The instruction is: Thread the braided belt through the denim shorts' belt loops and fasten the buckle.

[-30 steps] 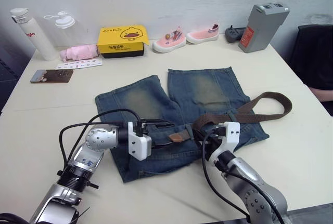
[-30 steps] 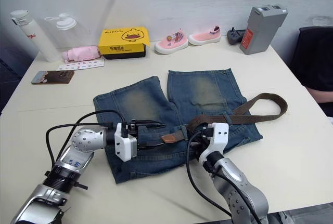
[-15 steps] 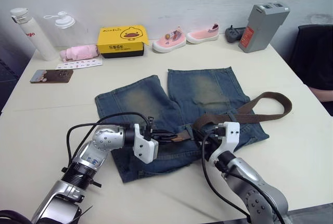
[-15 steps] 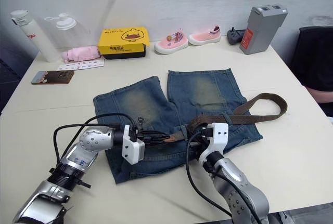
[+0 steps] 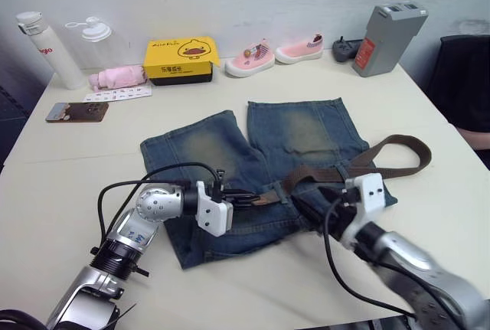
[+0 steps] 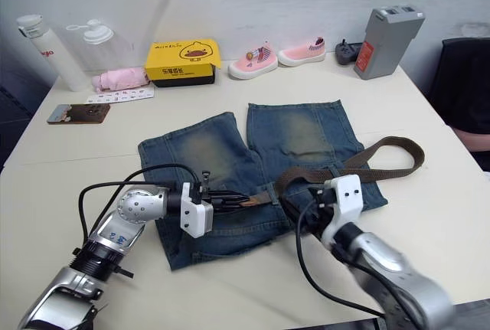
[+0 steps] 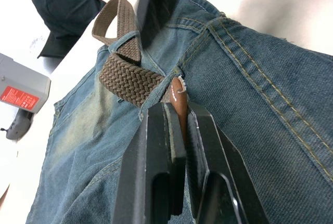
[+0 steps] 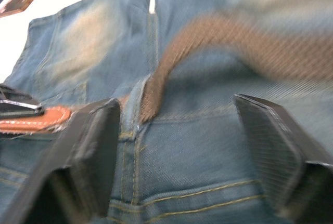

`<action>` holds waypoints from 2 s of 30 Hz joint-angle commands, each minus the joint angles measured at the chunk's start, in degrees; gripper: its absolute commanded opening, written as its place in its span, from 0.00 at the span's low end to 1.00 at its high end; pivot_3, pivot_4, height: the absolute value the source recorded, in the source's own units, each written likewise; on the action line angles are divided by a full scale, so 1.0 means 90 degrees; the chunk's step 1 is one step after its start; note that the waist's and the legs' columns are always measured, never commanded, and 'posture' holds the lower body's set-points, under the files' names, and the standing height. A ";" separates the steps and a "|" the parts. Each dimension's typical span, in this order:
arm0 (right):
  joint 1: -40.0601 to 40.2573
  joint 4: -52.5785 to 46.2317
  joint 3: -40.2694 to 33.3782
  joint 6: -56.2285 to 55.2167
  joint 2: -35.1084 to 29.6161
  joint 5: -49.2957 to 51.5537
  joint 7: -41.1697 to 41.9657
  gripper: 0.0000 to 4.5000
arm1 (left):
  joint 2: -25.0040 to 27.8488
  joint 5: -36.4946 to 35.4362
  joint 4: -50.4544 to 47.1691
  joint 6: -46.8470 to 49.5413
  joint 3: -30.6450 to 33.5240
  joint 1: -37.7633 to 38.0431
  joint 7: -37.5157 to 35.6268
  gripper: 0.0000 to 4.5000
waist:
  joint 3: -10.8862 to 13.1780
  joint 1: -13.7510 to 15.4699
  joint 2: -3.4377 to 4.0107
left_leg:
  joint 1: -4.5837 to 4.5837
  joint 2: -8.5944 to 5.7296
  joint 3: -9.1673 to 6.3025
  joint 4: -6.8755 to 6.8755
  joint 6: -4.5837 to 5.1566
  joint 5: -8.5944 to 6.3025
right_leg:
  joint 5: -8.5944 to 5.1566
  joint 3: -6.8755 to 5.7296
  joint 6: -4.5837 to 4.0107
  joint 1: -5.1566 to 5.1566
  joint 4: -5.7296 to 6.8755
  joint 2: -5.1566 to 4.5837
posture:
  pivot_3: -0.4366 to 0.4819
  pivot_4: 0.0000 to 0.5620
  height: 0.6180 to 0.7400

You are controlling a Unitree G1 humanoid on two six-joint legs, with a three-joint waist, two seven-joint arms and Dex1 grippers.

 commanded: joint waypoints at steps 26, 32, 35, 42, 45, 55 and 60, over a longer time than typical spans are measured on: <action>-0.0482 0.1974 0.0939 -0.1546 -0.2624 -0.5390 0.1828 0.02 | 0.0611 -0.0614 -0.1005 0.0286 0.0352 0.0574 -0.0299 0.00 | 0.0011 0.0040 -0.0042 | -0.0001 -0.0004 -0.0004 0.0031 -0.0016 0.0008 | 0.0003 -0.0045 0.0005 0.0046 -0.0025 0.0003 | 0.48 0.27 0.77; -0.0639 0.2444 0.0607 -0.1384 -0.2641 -0.5460 0.1995 0.02 | 0.0676 -0.0714 -0.1011 0.0127 0.0314 0.0616 -0.0382 0.00 | 0.0012 0.0047 -0.0034 | -0.0002 -0.0005 -0.0004 0.0031 -0.0015 0.0008 | 0.0003 -0.0048 0.0004 0.0047 -0.0026 0.0003 | 0.48 0.27 0.77; -0.0718 0.2651 0.0693 -0.1304 -0.2618 -0.5678 0.1864 0.02 | 0.0669 -0.0791 -0.1066 0.0134 0.0281 0.0640 -0.0432 0.00 | 0.0011 0.0031 -0.0033 | -0.0001 -0.0005 -0.0001 0.0031 -0.0015 0.0008 | 0.0003 -0.0047 0.0005 0.0048 -0.0025 0.0002 | 0.48 0.27 0.77; -0.0663 0.2374 0.0404 -0.0808 -0.2346 -0.5504 0.1916 0.29 | 0.0638 -0.1018 -0.1058 -0.0048 0.0363 0.0818 -0.0454 0.00 | 0.0009 0.0035 -0.0027 | 0.0000 -0.0005 -0.0002 0.0032 -0.0015 0.0008 | 0.0003 -0.0048 0.0005 0.0049 -0.0023 0.0002 | 0.48 0.27 0.77; -0.0502 0.1816 -0.0369 -0.0350 -0.2260 -0.4929 0.2359 0.59 | 0.0677 -0.1003 -0.0929 -0.0519 0.0458 0.0924 -0.0402 0.00 | 0.0011 0.0033 -0.0018 | -0.0001 -0.0004 -0.0003 0.0032 -0.0015 0.0008 | 0.0003 -0.0048 0.0005 0.0048 -0.0023 0.0002 | 0.48 0.27 0.77; -0.0909 -0.0265 -0.3222 0.3780 -0.1328 -0.0629 0.4612 0.99 | 0.0678 -0.0855 -0.0663 -0.1605 0.0608 0.1128 -0.0144 0.00 | 0.0010 0.0011 -0.0010 | 0.0004 0.0006 -0.0014 0.0031 -0.0012 0.0006 | 0.0002 -0.0048 0.0003 0.0058 -0.0025 0.0011 | 0.48 0.27 0.77; -0.0918 -0.0031 -0.3379 0.4655 0.0111 0.1811 0.3970 0.99 | 0.0617 -0.0712 -0.0580 -0.1729 0.0592 0.0987 -0.0023 0.00 | 0.0008 0.0021 -0.0016 | 0.0008 0.0006 -0.0028 0.0034 -0.0001 -0.0003 | 0.0002 -0.0061 0.0001 0.0078 -0.0036 -0.0002 | 0.48 0.27 0.77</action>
